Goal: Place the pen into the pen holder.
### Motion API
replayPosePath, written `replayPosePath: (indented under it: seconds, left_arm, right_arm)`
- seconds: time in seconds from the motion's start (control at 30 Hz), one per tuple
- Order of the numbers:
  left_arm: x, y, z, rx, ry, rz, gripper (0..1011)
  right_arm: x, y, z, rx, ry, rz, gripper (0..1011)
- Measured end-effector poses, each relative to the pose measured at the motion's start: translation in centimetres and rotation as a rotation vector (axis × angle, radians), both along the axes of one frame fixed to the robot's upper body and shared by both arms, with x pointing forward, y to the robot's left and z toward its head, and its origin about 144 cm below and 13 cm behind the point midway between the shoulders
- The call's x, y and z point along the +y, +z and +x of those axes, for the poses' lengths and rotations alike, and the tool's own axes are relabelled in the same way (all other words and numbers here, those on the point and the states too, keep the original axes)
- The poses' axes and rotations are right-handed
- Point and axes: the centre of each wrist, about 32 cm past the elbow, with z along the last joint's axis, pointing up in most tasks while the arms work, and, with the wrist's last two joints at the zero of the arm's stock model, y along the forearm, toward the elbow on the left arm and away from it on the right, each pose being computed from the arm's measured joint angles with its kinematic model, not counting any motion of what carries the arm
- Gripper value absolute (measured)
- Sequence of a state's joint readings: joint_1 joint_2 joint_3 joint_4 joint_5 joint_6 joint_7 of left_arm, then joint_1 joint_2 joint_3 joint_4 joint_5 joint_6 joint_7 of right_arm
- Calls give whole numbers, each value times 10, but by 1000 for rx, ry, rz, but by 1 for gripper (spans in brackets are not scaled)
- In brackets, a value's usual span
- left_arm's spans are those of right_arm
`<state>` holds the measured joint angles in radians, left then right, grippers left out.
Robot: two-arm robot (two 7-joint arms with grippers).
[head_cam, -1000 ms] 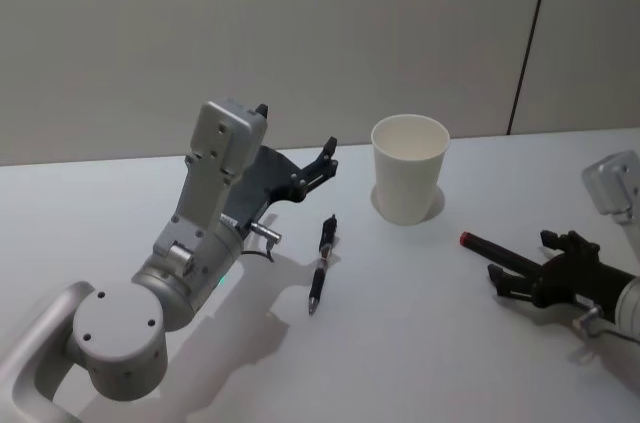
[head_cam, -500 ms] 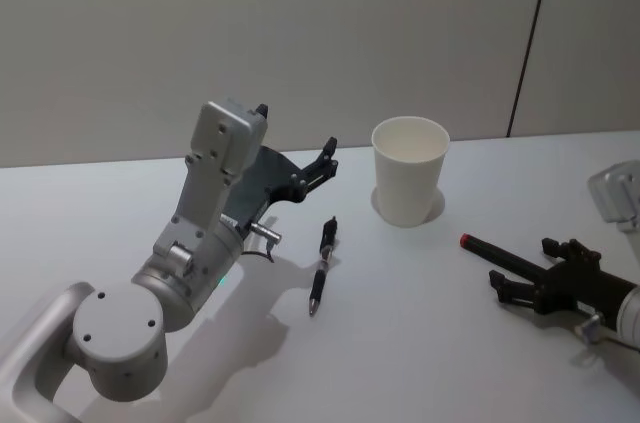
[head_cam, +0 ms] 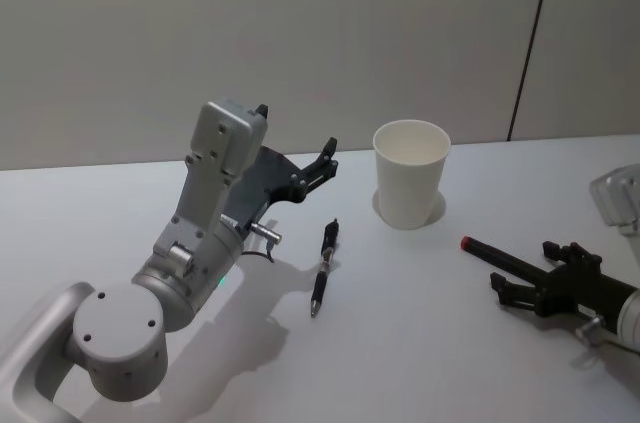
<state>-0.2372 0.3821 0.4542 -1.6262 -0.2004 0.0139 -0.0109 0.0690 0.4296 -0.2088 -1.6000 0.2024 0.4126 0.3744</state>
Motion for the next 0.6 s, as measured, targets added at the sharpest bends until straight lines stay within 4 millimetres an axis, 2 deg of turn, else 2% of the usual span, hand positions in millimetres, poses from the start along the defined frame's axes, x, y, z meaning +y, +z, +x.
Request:
replayPosePath:
  seconds: [0.6]
  left_arm:
    - [0, 0, 0, 0, 0, 0, 1001]
  right_arm:
    - [0, -2, -1, 5, -2, 6, 941]
